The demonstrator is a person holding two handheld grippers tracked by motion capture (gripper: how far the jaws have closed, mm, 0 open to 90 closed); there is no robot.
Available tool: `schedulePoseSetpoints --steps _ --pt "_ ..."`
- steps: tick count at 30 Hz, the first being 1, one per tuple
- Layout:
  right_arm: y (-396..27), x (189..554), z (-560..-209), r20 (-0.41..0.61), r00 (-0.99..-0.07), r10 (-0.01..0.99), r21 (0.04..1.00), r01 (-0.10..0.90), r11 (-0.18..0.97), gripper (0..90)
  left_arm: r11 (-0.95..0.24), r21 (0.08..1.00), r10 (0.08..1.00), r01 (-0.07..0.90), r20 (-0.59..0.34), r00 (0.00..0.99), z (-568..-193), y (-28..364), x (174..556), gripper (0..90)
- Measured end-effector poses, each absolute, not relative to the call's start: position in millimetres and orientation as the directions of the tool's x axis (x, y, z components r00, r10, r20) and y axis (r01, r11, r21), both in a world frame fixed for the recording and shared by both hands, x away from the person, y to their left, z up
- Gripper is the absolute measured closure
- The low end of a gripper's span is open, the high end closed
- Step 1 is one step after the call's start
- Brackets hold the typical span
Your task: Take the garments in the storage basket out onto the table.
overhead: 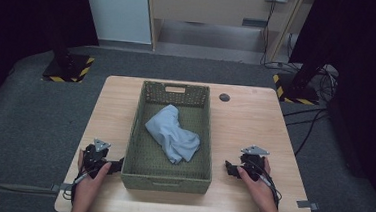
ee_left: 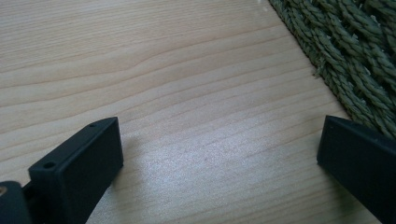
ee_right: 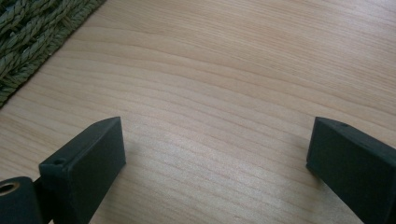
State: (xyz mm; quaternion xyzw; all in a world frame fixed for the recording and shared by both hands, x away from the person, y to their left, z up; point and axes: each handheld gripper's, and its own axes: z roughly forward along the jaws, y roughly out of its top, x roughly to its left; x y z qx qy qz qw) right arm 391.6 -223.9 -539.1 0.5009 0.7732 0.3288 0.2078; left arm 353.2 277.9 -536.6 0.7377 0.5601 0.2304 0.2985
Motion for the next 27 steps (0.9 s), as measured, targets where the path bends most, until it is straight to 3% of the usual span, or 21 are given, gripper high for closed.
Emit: schedulePoseSetpoints --steps 27 --pt "-230.4 384.8 -533.7 0.015 -0.42 0.907 0.714 0.639 0.285 3.5 -0.195 0.698 0.964 0.689 0.006 0.267 -536.6 277.9 353.2 0.0"
